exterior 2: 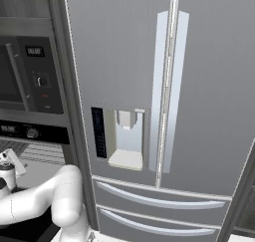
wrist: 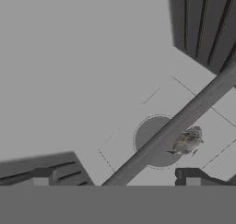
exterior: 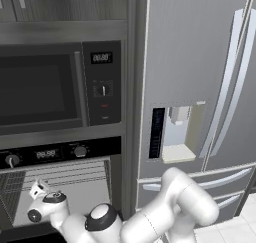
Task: Take the fish from the oven and place it on the plate on the counter.
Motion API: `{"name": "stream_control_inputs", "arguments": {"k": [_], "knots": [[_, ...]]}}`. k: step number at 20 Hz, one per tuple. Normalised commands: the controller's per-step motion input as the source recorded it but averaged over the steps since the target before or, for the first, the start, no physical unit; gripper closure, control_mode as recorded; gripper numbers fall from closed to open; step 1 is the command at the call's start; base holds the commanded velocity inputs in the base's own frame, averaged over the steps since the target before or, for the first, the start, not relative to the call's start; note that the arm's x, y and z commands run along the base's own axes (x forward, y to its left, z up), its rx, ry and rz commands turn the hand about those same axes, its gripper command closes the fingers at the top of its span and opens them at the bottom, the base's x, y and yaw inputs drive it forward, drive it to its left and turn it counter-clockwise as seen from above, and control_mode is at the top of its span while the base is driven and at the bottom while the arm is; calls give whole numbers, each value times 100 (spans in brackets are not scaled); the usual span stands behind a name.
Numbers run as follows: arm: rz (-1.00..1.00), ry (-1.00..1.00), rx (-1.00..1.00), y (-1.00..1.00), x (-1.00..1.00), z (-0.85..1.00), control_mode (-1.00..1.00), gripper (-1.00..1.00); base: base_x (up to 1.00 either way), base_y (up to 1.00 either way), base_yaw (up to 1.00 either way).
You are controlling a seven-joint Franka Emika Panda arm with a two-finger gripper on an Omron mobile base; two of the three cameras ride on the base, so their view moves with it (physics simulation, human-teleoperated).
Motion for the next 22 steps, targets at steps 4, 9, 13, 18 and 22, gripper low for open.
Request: {"name": "stream_control_inputs", "arguments": {"k": [4, 9, 13, 18, 22], "knots": [[0, -20, 5, -1, 25, -86, -100, -100, 0, 0, 0], [0, -26, 17, -4, 6, -100, -100, -100, 0, 0, 0], [0, -27, 21, -2, 0, -100, -100, -100, 0, 0, 0], [0, -21, 23, 0, 0, -88, -100, -100, 0, 0, 0], [0, -3, 24, 0, 0, -42, -100, 100, 0, 0, 0]]}}
